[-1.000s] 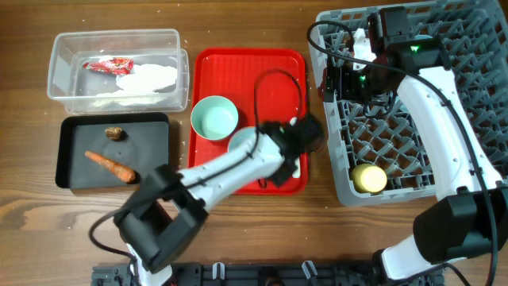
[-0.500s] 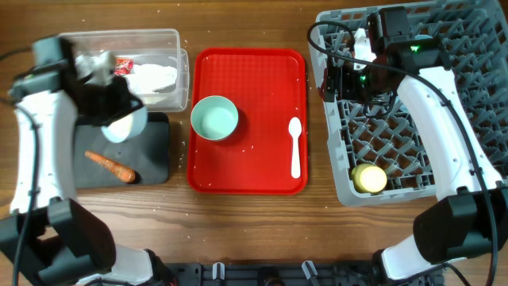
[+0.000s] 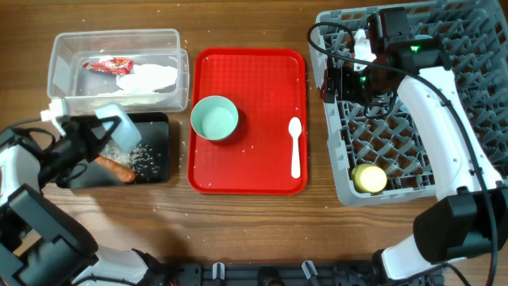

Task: Sort waste into correct bins and load items into the dishwasher rack

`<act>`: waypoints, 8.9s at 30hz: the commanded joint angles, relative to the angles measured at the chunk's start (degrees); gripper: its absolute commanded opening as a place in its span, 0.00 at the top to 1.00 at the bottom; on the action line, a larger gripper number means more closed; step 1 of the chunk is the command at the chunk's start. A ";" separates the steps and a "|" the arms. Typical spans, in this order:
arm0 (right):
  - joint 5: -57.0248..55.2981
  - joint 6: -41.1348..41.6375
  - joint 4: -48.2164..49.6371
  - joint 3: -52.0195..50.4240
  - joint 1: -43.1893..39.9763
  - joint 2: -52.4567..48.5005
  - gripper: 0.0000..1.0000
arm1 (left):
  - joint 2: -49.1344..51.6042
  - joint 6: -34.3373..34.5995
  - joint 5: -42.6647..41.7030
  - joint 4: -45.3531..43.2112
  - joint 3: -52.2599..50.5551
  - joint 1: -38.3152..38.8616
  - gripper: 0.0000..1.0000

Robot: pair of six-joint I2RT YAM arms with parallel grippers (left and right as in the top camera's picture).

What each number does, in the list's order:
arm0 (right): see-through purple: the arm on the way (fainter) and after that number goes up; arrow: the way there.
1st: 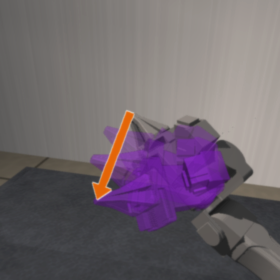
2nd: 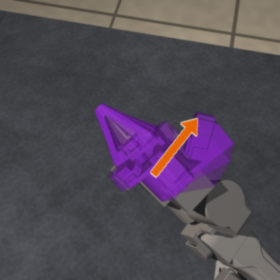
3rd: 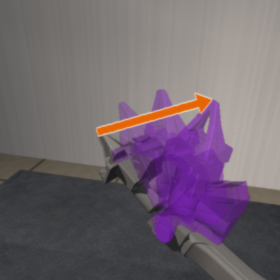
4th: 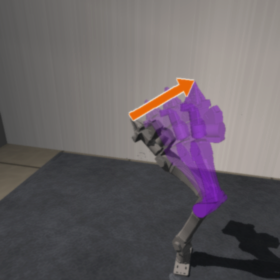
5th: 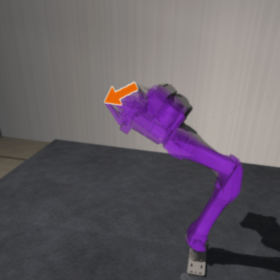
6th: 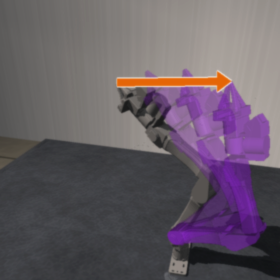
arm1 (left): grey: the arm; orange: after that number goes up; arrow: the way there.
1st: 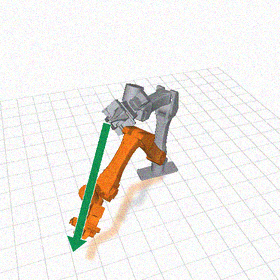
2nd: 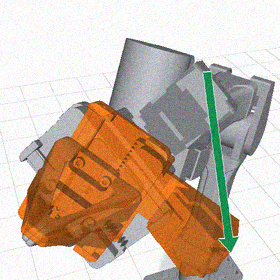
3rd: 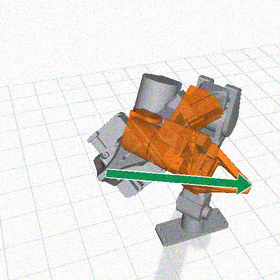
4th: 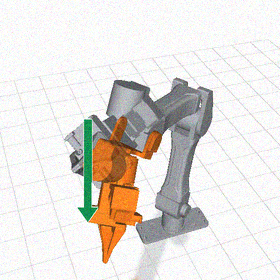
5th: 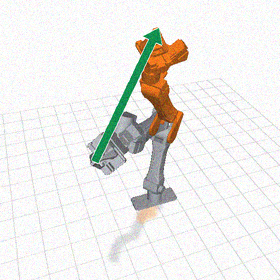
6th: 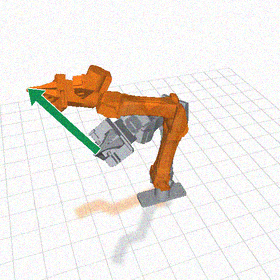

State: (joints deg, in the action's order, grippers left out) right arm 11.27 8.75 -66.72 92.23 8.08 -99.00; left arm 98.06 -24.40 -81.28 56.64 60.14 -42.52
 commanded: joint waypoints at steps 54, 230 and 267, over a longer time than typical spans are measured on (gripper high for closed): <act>-2.71 0.35 1.29 -0.04 0.09 0.52 0.00 | 0.85 18.67 86.09 -16.83 7.65 88.72 0.96; -78.86 24.98 -14.99 -0.04 12.52 10.19 0.96 | -10.88 45.03 82.38 -5.07 23.34 52.74 0.00; -64.78 -7.87 -4.92 -4.63 18.23 -11.78 0.00 | -10.88 45.03 82.38 -5.07 23.34 52.74 0.00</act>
State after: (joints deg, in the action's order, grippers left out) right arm -54.72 -1.52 -71.31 87.35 25.65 -110.43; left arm 87.00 20.12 1.41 51.64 83.57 10.70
